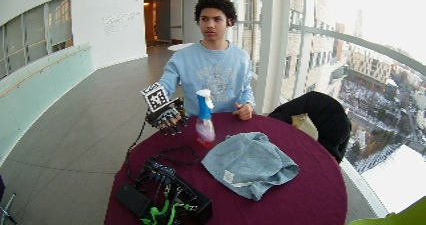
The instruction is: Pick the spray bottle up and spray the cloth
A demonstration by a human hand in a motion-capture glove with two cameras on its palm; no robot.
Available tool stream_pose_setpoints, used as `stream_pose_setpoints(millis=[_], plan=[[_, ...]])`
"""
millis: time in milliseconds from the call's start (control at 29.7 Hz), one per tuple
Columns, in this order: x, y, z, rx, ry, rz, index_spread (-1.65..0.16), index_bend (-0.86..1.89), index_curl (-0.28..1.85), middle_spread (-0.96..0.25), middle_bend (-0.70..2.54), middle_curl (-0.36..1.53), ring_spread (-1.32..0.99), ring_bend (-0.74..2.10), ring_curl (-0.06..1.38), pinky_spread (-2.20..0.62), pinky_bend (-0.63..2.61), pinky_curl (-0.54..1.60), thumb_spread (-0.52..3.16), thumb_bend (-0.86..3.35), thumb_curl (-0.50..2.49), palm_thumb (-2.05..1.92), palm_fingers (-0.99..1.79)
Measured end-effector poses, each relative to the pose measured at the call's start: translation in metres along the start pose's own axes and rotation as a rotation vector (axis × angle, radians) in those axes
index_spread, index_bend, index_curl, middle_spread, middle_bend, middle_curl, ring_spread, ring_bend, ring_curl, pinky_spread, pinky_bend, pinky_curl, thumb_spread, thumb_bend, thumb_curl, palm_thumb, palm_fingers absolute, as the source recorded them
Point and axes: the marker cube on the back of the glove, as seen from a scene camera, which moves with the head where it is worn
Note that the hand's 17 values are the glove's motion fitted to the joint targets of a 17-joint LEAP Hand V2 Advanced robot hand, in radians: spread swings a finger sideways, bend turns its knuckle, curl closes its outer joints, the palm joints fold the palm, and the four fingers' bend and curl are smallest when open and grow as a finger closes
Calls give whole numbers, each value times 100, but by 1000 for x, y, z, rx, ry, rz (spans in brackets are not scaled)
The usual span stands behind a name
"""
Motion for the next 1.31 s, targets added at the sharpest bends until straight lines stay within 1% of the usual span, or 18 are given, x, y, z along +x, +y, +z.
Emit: stream_pose_setpoints(millis=[202, 438, 573, 775, 842, 1314], plan=[[-7, -10, 3, 22, -77, -33, -38, 16, 30, -7, 24, 31, -2, 22, 24, 22, 23, 28, 115, 18, 23, 64, 66], [-30, -23, 18, 79, -292, -26, -37, 9, 27, -7, 26, 34, -2, 24, 26, 22, 25, 30, 116, 13, 24, 64, 63], [-40, -34, 28, 82, -462, 12, -38, 5, 24, -7, 27, 35, -2, 27, 28, 22, 29, 32, 115, 9, 24, 62, 60], [-51, -43, 41, 87, -811, 48, -38, 5, 21, -6, 28, 36, -1, 32, 30, 21, 34, 34, 111, 2, 24, 57, 57], [-53, -46, 44, 91, -889, 52, -38, 6, 20, -5, 28, 37, -1, 33, 30, 21, 36, 34, 110, 0, 24, 57, 56], [-70, -71, 63, 105, -1039, 32, -36, 11, 20, -5, 31, 39, 0, 31, 30, 21, 37, 35, 104, -2, 26, 58, 57]])
